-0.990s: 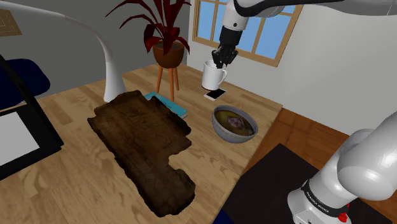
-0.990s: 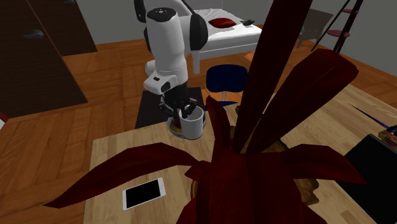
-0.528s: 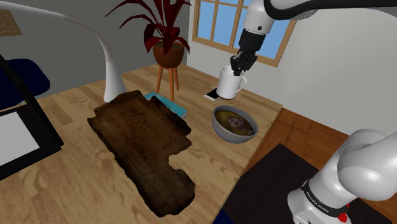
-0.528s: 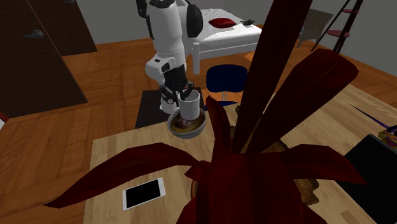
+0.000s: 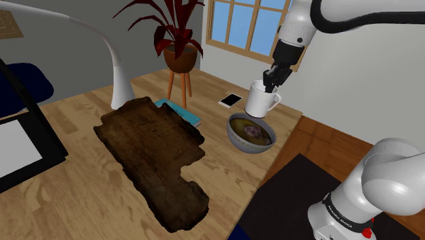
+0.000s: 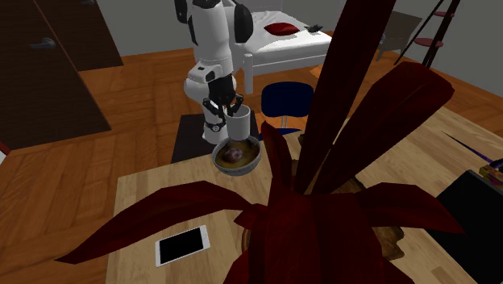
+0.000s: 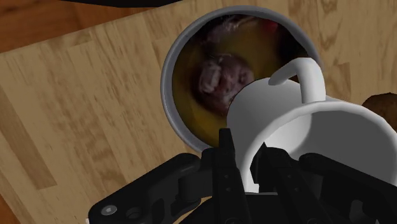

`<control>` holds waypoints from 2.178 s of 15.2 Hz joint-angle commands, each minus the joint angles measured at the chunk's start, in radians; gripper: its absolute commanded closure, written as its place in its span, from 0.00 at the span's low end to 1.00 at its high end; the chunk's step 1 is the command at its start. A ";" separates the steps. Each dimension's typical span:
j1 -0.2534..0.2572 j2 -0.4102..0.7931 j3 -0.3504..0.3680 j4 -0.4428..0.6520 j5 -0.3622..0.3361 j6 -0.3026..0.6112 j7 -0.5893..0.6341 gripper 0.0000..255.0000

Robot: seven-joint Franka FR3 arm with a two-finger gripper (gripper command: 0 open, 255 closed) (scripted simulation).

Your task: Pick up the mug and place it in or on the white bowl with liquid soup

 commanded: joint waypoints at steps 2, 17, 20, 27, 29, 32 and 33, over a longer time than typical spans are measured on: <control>0.001 -0.006 0.002 -0.045 0.002 0.040 -0.002 1.00; 0.003 0.006 0.007 -0.191 0.009 0.198 -0.010 1.00; 0.003 0.006 0.007 -0.191 0.009 0.198 -0.010 1.00; 0.003 0.006 0.007 -0.191 0.009 0.198 -0.010 0.00; 0.001 -0.010 0.003 -0.135 0.005 0.126 -0.009 0.00; -0.001 -0.018 -0.002 -0.081 0.001 0.063 -0.008 0.00; -0.001 -0.018 -0.002 -0.081 0.001 0.063 -0.008 0.00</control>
